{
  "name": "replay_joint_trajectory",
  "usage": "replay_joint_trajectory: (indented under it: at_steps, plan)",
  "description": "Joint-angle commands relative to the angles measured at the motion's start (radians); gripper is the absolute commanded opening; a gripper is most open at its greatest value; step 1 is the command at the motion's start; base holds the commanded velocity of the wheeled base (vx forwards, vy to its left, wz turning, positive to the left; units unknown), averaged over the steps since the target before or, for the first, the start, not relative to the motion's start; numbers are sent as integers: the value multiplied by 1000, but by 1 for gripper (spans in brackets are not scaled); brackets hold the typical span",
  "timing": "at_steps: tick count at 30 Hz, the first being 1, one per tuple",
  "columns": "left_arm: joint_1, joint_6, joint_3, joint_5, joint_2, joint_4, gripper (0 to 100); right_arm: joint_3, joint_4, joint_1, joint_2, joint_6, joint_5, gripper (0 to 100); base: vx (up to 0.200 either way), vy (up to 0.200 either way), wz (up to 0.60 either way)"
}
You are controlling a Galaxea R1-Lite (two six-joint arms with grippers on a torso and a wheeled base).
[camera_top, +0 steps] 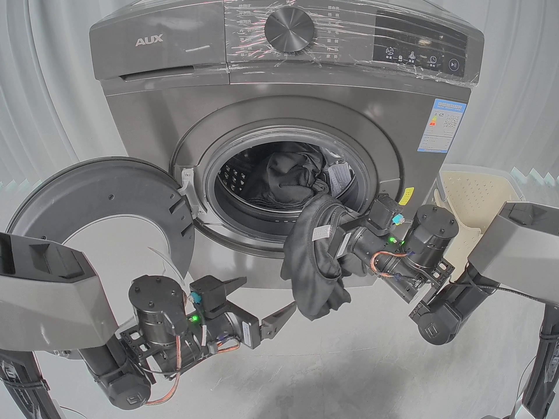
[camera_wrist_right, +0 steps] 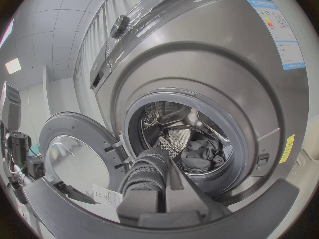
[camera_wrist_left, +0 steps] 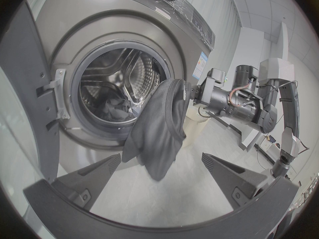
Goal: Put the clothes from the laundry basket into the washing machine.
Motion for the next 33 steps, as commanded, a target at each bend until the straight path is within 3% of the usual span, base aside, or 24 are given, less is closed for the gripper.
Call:
replay_joint_trajectory:
  at_steps: [1, 5, 12, 17, 24, 33]
  plan:
    - [3, 9, -97, -9, 70, 0, 100, 18, -1, 44, -39, 1, 0, 0, 0, 0, 0]
    - [11, 25, -151, -28, 108, 0, 100, 18, 1, 73, -57, 1, 0, 0, 0, 0, 0]
    - [16, 25, -218, -23, 162, 0, 100, 24, 1, 133, -80, 1, -3, 0, 0, 0, 0]
    - [63, 31, -277, -22, 202, 0, 100, 61, 6, 182, -102, 2, -9, 0, 0, 0, 0]
    - [117, 34, -344, -28, 250, 1, 100, 101, 7, 199, -132, 2, -9, 0, 0, 0, 0]
    - [118, 35, -384, -25, 285, 0, 100, 127, 1, 207, -143, 4, -9, 0, 0, 0, 0]
